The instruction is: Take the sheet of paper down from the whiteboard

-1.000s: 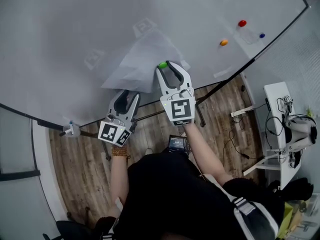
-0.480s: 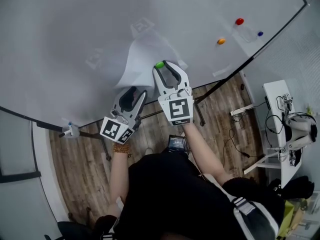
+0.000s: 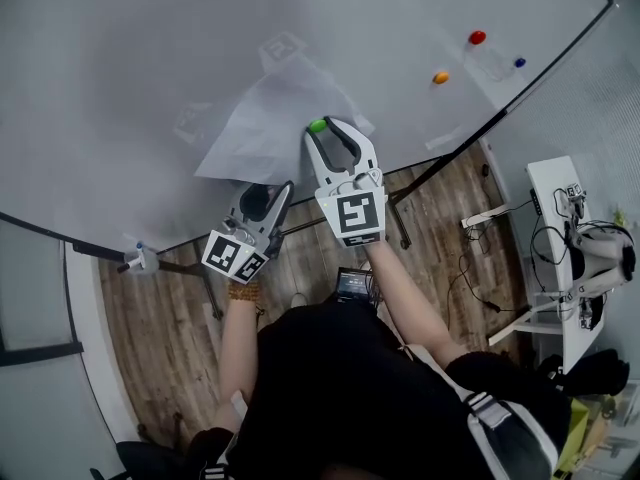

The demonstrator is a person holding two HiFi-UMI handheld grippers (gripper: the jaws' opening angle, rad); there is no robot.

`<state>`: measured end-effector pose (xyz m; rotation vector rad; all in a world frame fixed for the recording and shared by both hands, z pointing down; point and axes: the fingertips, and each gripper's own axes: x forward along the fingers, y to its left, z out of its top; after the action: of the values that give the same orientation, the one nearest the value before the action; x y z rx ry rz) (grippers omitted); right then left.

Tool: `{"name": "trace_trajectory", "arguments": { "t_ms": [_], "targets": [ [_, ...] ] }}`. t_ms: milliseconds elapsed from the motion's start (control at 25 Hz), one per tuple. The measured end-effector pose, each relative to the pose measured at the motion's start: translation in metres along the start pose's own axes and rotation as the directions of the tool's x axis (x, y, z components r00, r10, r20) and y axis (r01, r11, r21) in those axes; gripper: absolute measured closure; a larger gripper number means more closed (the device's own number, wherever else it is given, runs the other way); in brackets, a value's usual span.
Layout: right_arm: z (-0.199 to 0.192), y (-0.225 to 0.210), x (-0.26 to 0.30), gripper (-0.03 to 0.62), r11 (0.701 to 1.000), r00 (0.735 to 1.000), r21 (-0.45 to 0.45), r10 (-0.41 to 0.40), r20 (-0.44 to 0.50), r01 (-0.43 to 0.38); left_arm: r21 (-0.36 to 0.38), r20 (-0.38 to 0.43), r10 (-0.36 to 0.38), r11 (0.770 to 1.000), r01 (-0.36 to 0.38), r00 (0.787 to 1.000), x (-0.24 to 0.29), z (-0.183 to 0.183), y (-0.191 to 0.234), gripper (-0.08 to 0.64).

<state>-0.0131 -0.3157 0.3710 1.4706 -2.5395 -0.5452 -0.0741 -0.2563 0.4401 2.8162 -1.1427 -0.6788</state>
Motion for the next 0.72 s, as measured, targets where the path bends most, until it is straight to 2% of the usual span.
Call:
{"name": "trace_trajectory", "arguments": {
  "t_ms": [160, 320, 560, 720],
  "targets": [
    [0.001, 0.001, 0.000, 0.469, 1.000, 1.000, -0.008, 0.001, -0.003, -0.001, 0.011, -0.018, 0.012, 1.000, -0.012, 1.000, 0.014, 0.006, 0.004, 0.397],
    [-0.001, 0.000, -0.001, 0.469, 1.000, 1.000, -0.021, 0.002, -0.007, -0.002, 0.011, -0.034, 0.074, 0.997, -0.073, 0.997, 0.025, 0.007, 0.010, 0.405],
    [0.000, 0.002, -0.001, 0.471, 0.998, 1.000, -0.062, 0.012, -0.010, -0.012, 0.009, -0.046, 0.180, 0.984, -0.180, 0.983, 0.026, 0.009, 0.023, 0.507],
    [0.000, 0.002, 0.000, 0.471, 0.997, 1.000, -0.069, 0.016, -0.013, -0.017, 0.036, -0.048, 0.199, 0.980, -0.197, 0.979, 0.028, 0.016, 0.022, 0.538]
  ]
}}
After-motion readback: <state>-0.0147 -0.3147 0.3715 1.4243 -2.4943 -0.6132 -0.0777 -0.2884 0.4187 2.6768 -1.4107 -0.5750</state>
